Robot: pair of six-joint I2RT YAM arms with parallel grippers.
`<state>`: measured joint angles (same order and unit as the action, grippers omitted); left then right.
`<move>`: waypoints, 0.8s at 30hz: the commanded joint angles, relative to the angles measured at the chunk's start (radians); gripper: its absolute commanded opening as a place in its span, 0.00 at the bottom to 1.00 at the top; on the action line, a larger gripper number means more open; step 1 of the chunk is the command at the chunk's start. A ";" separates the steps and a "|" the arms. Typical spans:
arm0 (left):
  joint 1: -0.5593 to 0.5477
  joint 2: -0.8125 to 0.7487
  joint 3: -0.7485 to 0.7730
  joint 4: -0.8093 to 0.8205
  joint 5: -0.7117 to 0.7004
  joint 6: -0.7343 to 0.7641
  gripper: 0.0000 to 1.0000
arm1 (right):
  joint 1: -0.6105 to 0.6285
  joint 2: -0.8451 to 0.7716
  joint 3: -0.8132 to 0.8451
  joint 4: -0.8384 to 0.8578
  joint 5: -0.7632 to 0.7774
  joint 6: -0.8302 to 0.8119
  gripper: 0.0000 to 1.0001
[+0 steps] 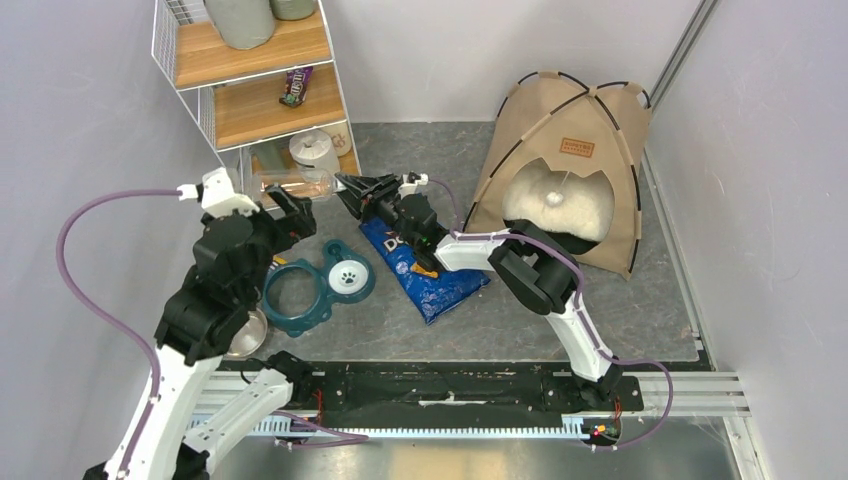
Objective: Set up the pet tent
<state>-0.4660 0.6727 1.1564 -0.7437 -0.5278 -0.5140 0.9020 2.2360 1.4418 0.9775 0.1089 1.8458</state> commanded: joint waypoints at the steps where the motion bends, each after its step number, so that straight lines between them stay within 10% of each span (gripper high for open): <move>1: 0.006 0.085 0.080 0.087 0.016 -0.029 1.00 | -0.020 -0.042 -0.004 0.082 -0.021 0.104 0.00; 24: 0.410 0.347 0.092 0.345 0.519 -0.044 1.00 | -0.089 0.056 0.065 0.116 -0.017 0.282 0.00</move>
<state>-0.0780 1.0256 1.2621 -0.5198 -0.1188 -0.5377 0.8085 2.2902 1.4803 1.0416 0.1101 2.0735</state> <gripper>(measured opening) 0.993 0.425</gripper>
